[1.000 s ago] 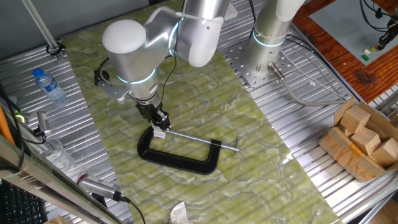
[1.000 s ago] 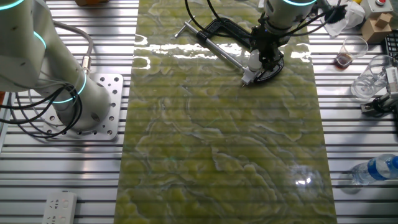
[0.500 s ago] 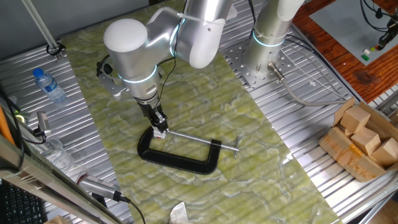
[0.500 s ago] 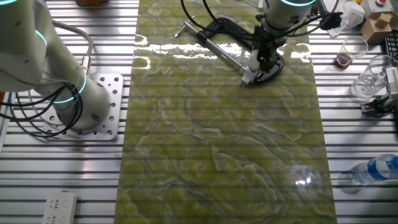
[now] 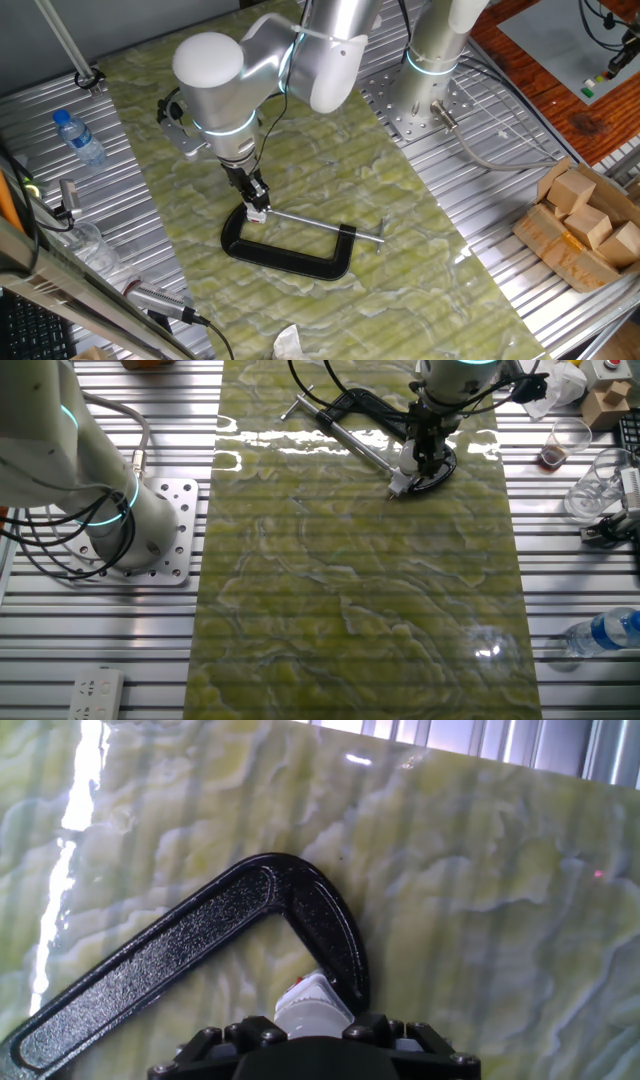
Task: Take out the light bulb by rotating it
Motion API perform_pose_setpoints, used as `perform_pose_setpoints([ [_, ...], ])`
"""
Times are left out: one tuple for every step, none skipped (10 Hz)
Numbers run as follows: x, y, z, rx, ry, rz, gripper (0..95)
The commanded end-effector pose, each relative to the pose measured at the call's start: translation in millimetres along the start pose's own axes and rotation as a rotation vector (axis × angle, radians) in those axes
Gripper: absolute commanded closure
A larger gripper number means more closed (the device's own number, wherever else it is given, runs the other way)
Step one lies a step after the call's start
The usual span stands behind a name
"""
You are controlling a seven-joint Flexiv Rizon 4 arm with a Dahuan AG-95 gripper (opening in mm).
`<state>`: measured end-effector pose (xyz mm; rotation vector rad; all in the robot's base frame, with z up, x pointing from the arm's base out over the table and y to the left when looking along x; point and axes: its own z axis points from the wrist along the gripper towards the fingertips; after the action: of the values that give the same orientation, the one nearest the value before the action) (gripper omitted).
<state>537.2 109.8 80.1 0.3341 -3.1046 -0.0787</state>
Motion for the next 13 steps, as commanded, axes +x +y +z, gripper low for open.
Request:
perform_pose_setpoints([
  [-0.1,0.8,0.1,-0.004,0.0,0.002,38.0],
  [-0.1,1.0,0.3,-0.004,0.0,0.003,38.0],
  [-0.1,1.1,0.6,-0.004,0.0,0.006,38.0],
  [-0.1,1.1,0.6,-0.004,0.001,0.006,38.0],
  [-0.1,1.1,0.7,-0.001,0.002,0.006,57.0],
  [-0.1,1.1,0.8,-0.001,0.002,0.004,76.0],
  [-0.1,1.0,0.9,-0.002,0.002,0.002,95.0],
  [0.0,1.0,1.1,-0.002,0.003,-0.013,95.0],
  [0.0,1.0,1.0,-0.013,0.005,-0.021,95.0],
  [0.0,1.1,1.0,-0.014,0.007,-0.05,95.0],
  [0.0,1.3,1.1,-0.012,0.007,-0.057,95.0],
  [-0.1,1.8,1.2,-0.005,0.009,-0.134,95.0],
  [-0.1,1.8,0.8,0.013,0.017,-0.209,95.0],
])
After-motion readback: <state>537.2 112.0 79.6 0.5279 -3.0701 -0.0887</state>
